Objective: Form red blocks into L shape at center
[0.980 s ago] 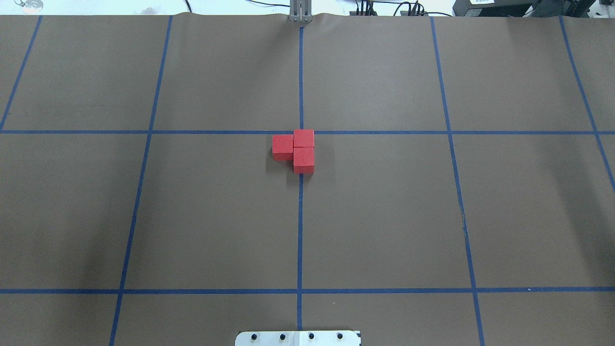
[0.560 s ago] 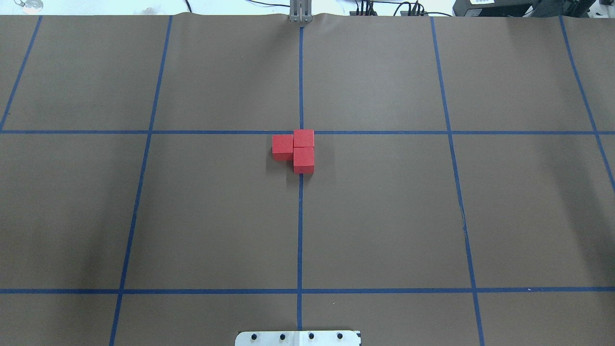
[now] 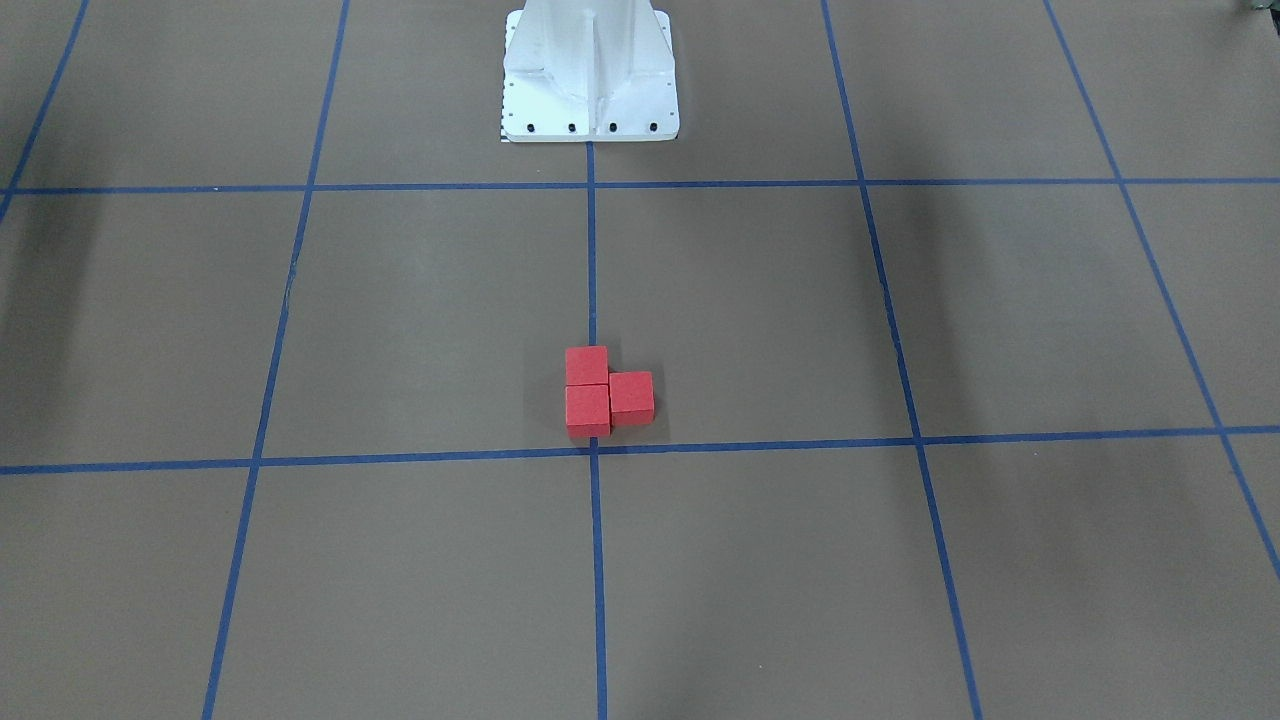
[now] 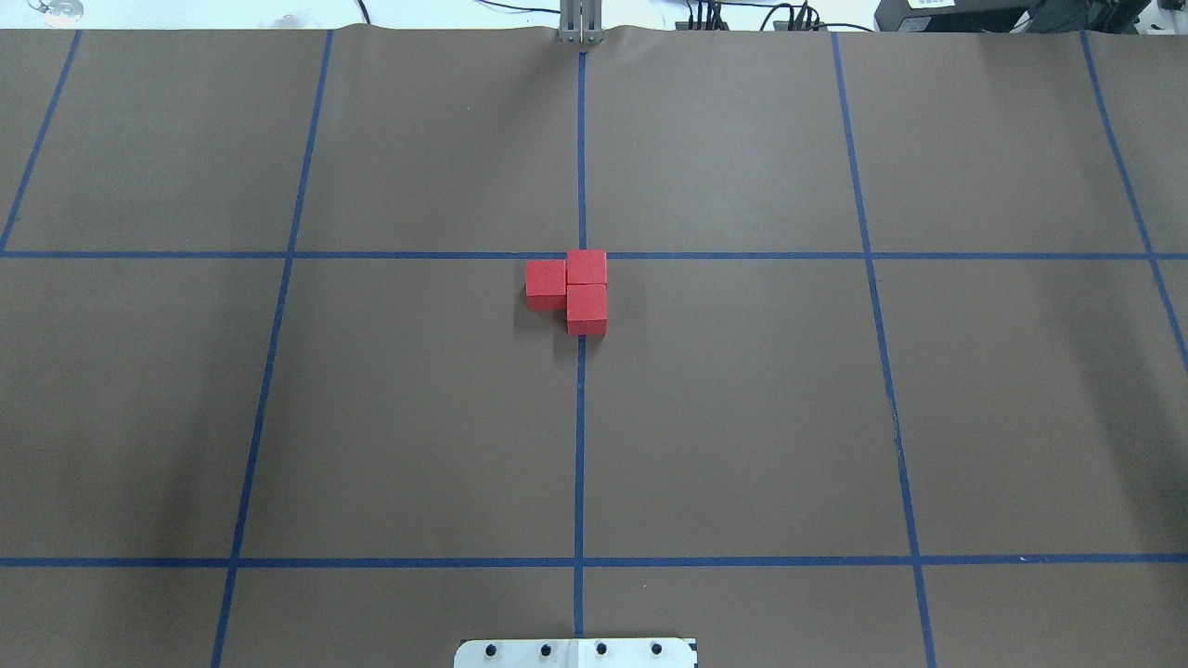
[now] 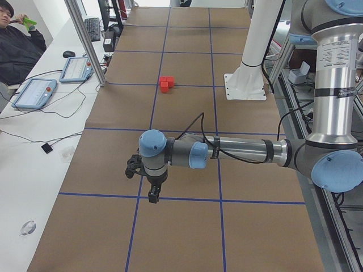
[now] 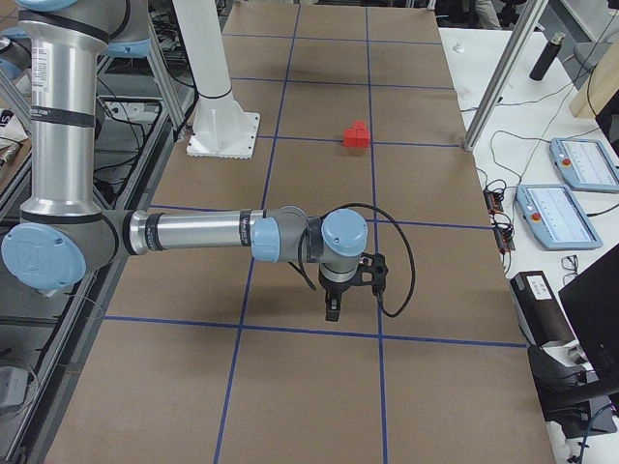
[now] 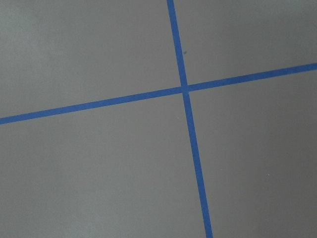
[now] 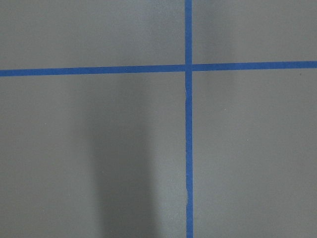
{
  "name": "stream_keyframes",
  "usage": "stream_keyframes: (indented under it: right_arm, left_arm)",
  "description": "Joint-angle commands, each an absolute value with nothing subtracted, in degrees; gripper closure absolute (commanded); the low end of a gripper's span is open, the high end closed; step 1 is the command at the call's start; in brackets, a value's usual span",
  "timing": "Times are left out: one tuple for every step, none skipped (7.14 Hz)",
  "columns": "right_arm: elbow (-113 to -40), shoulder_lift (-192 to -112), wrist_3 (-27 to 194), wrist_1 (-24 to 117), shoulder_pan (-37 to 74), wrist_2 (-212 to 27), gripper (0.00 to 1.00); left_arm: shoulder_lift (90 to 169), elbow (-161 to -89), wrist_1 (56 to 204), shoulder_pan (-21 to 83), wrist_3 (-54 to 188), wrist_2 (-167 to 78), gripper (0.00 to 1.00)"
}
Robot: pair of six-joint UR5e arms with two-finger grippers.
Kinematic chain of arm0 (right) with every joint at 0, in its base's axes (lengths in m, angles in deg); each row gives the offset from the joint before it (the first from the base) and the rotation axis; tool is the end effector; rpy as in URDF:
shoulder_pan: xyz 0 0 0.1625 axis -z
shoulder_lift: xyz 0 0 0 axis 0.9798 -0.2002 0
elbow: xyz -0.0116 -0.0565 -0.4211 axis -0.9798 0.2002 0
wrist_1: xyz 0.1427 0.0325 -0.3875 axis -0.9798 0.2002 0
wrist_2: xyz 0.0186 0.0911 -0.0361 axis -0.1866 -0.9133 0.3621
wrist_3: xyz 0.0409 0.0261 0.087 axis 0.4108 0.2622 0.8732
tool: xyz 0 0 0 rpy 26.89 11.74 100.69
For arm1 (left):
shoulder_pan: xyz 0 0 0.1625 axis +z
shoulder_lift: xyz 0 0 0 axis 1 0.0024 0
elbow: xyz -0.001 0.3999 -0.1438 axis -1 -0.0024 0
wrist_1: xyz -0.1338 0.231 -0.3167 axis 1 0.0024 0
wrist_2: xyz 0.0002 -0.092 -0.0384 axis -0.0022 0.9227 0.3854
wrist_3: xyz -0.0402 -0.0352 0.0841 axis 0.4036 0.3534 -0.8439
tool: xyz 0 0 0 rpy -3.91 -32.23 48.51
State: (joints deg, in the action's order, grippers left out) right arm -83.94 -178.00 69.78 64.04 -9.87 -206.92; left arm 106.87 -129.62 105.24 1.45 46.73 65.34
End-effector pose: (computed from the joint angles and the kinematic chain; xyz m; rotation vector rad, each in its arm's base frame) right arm 0.0468 -0.4499 0.6188 -0.0234 -0.8271 0.0182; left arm -0.0541 -0.4770 0.6357 0.0973 0.7215 0.1437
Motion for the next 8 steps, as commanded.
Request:
stream_keyframes:
  right_arm:
    - [-84.0, -177.8, 69.8, 64.0, -9.9, -206.8, 0.01]
    - [-83.9, -177.6, 69.9, 64.0, -9.9, -206.8, 0.01]
    - [-84.1, -177.4, 70.3, 64.0, -9.9, -206.8, 0.01]
    - [-84.1, -177.2, 70.3, 64.0, -9.9, -206.8, 0.01]
    - [-84.1, -177.1, 70.3, 64.0, -9.8, -206.8, 0.01]
    - [-84.1, -177.1, 70.4, 64.0, -9.8, -206.8, 0.01]
    - [-84.1, -177.1, 70.3, 64.0, -9.9, -206.8, 0.01]
    - [-84.0, -177.0, 70.4, 64.0, -9.8, -206.8, 0.01]
  left_arm:
    - [106.9, -129.6, 105.2, 1.4, 46.7, 65.3, 0.0]
    - [106.9, -129.7, 105.3, 1.4, 46.7, 65.3, 0.0]
    - [107.0, -129.6, 105.2, 1.4, 46.6, 65.3, 0.0]
    - [107.3, -128.7, 105.3, 1.4, 46.6, 65.4, 0.0]
    - [107.3, -128.6, 105.3, 1.4, 46.6, 65.4, 0.0]
    - [107.3, -128.6, 105.3, 1.4, 46.6, 65.4, 0.0]
    - [107.4, -128.6, 105.3, 1.4, 46.6, 65.4, 0.0]
    - [107.4, -128.6, 105.3, 1.4, 46.6, 65.4, 0.0]
